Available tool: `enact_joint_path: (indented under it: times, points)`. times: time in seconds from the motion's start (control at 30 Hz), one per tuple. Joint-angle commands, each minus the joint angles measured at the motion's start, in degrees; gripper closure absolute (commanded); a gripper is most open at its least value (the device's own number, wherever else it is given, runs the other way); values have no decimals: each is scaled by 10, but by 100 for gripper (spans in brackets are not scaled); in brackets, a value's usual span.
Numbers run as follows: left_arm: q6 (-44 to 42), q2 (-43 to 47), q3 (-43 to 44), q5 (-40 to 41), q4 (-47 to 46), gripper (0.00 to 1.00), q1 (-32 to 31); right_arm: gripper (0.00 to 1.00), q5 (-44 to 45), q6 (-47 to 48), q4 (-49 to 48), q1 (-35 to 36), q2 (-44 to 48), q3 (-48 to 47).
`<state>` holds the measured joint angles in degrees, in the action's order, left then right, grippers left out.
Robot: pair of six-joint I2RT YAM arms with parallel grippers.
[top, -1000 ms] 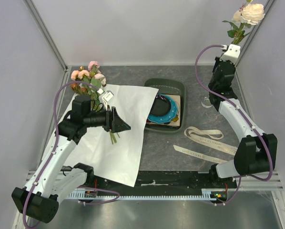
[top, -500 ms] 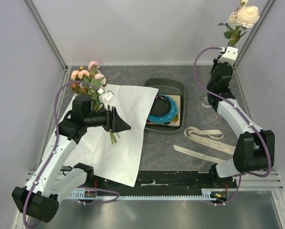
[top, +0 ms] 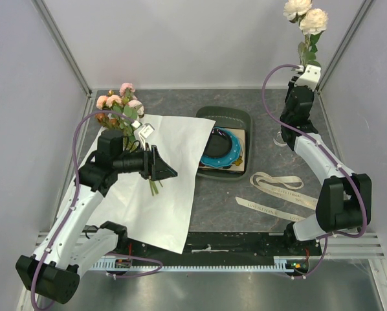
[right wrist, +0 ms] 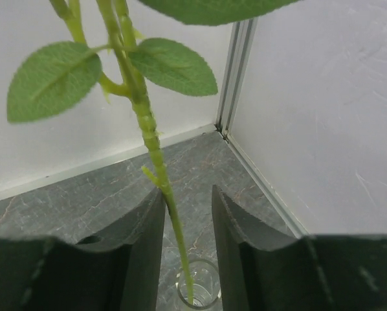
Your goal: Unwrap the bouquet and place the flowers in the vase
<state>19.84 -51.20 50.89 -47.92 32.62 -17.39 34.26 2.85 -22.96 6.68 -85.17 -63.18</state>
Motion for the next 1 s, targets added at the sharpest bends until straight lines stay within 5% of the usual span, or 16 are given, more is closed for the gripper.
enact_joint_path:
  times: [0.0,0.3,0.7,0.8,0.83,0.97]
  points:
    - [-8,9,-4,-6,-12,35,-2,57,-4,-10,-5,-3,4,3]
    - [-8,8,-9,-4,-12,35,-2,42,-7,-14,-2,-3,18,20]
    - [3,3,-17,21,-20,30,-2,2,-2,-25,25,-3,49,30]
    - [13,-1,-19,54,-25,21,-2,2,14,-42,56,-3,61,29]
    - [19,-4,-17,66,-23,7,-1,2,18,-50,76,-3,68,27]
    - [65,-19,2,228,10,5,9,2,34,-93,160,-3,94,20]
